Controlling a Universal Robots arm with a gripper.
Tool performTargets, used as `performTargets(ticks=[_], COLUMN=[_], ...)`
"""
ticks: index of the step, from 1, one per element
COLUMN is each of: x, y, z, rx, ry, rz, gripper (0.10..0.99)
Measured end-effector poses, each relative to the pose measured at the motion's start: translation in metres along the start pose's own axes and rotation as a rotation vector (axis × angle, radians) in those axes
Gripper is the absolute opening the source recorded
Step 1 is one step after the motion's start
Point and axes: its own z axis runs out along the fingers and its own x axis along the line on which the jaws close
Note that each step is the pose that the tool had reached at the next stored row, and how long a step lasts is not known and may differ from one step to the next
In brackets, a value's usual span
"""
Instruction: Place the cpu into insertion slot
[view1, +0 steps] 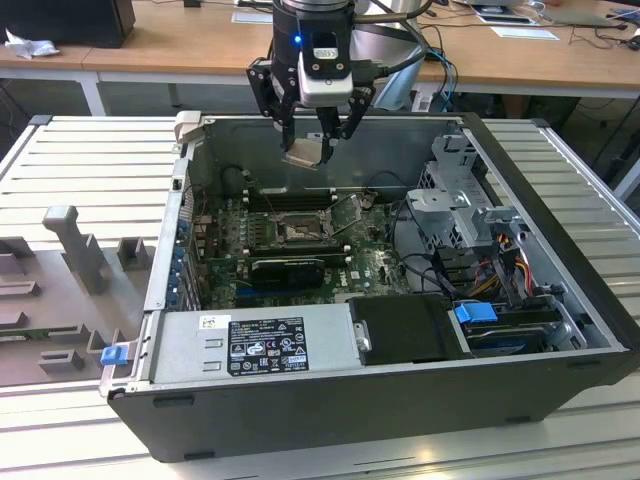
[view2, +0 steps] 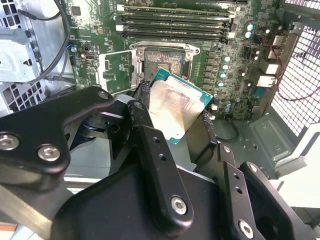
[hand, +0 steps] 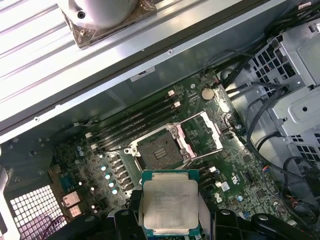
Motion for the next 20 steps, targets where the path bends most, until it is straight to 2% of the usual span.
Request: performTargets(ticks=[20], x=[0.0], y=[0.0], z=[0.0], rx=[-0.001], ry=[-0.0039], rz=[0.043], gripper=[0.529])
